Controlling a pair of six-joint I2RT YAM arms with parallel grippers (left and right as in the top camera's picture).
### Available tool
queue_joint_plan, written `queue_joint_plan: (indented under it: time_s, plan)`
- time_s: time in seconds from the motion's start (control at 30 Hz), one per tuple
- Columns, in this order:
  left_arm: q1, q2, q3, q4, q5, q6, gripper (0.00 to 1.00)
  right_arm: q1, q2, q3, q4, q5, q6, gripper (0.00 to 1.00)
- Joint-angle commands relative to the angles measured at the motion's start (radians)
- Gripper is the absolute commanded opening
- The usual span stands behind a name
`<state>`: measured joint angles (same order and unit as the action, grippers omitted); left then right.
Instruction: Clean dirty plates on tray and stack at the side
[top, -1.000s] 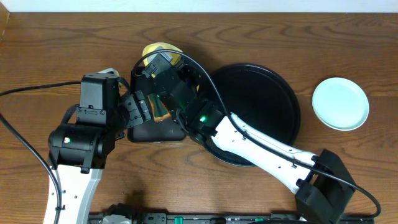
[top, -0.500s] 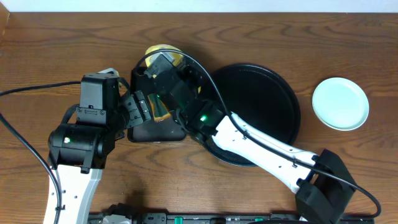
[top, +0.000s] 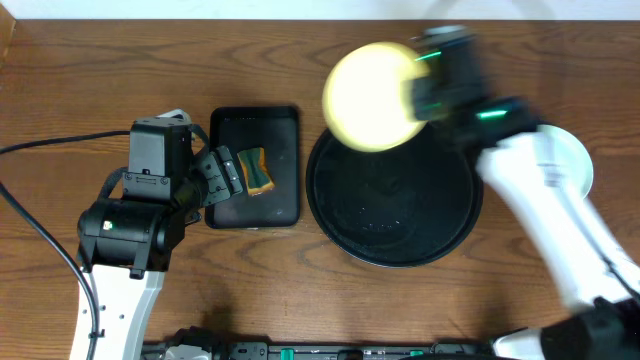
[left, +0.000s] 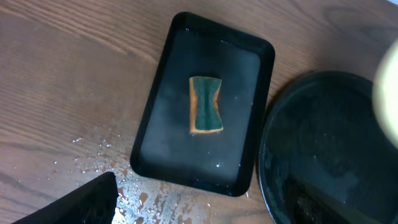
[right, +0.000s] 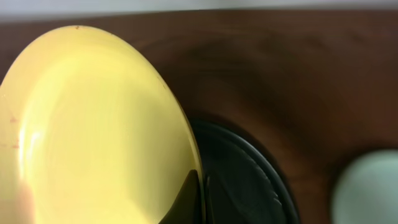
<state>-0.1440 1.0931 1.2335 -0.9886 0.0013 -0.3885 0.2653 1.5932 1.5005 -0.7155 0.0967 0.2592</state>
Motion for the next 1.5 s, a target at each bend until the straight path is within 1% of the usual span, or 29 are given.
queue_joint_plan:
  time_s: [0.0,0.03,0.13,0.23,0.33,0.4,0.47,0.57,0.67,0.7,0.73,0.77,0.8,0.9,0.93,1.03,1.17,1.23,1.27,1.3,1.33,1.47]
  plan:
    - [0.005,-0.001,0.018,-0.003,-0.001,0.006,0.86,-0.234,-0.018,0.008,-0.093,-0.370,0.107,0.01]
    - [0.005,-0.001,0.018,-0.003,-0.001,0.006,0.85,-0.338,-0.010,0.003,-0.148,-0.392,0.098,0.01]
    - [0.005,-0.001,0.018,-0.003,-0.001,0.006,0.86,-0.503,0.013,-0.022,-0.202,-0.392,0.048,0.01]
    - [0.005,-0.001,0.018,-0.003,-0.001,0.006,0.86,-0.629,0.041,-0.073,-0.203,-0.386,0.025,0.01]
    - [0.005,-0.001,0.018,-0.003,-0.001,0.006,0.86,-0.721,0.065,-0.142,-0.185,-0.363,0.024,0.01]
    - [0.005,-0.001,0.018,-0.003,-0.001,0.006,0.86,-0.777,0.083,-0.195,-0.150,-0.319,0.028,0.01]
    - [0.005,-0.001,0.018,-0.003,-0.001,0.006,0.86,-0.828,0.100,-0.259,-0.066,-0.285,0.045,0.01]
    - [0.005,-0.001,0.018,-0.003,-0.001,0.006,0.86,-0.879,0.116,-0.341,0.085,-0.296,0.055,0.01]
    - [0.005,-0.001,0.018,-0.003,-0.001,0.006,0.86,-0.907,0.119,-0.380,0.163,-0.315,0.054,0.01]
    - [0.005,-0.001,0.018,-0.003,-0.001,0.006,0.86,-0.910,0.119,-0.381,0.171,-0.330,0.054,0.04]
    - [0.005,-0.001,0.018,-0.003,-0.001,0.006,0.86,-0.913,0.119,-0.379,0.178,-0.354,0.054,0.18]
    - [0.005,-0.001,0.018,-0.003,-0.001,0.006,0.86,-0.915,0.116,-0.373,0.174,-0.390,0.054,0.36]
    - [0.005,-0.001,0.018,-0.003,-0.001,0.006,0.86,-0.914,0.111,-0.367,0.159,-0.431,0.054,0.46]
    - [0.005,-0.001,0.018,-0.003,-0.001,0.006,0.86,-0.911,0.076,-0.356,0.134,-0.575,0.040,0.50]
    - [0.005,-0.001,0.018,-0.003,-0.001,0.006,0.86,-0.907,0.056,-0.356,0.127,-0.615,0.032,0.52]
    - [0.005,-0.001,0.018,-0.003,-0.001,0.006,0.86,-0.871,-0.040,-0.356,0.089,-0.687,0.012,0.55]
    - [0.005,-0.001,0.018,-0.003,-0.001,0.006,0.86,-0.750,-0.229,-0.356,0.020,-0.757,-0.040,0.55]
    - [0.005,-0.001,0.018,-0.003,-0.001,0.006,0.86,-0.662,-0.337,-0.356,-0.005,-0.755,-0.072,0.57]
    - [0.005,-0.001,0.018,-0.003,-0.001,0.006,0.86,-0.612,-0.393,-0.356,-0.011,-0.751,-0.074,0.59]
    - [0.005,-0.001,0.018,-0.003,-0.001,0.006,0.86,-0.572,-0.433,-0.356,-0.010,-0.745,-0.074,0.66]
    - [0.005,-0.001,0.018,-0.003,-0.001,0.006,0.86,-0.529,-0.475,-0.356,-0.010,-0.731,-0.074,0.99]
    - [0.005,-0.001,0.018,-0.003,-0.001,0.006,0.86,-0.361,-0.617,-0.356,-0.032,-0.707,-0.073,0.99]
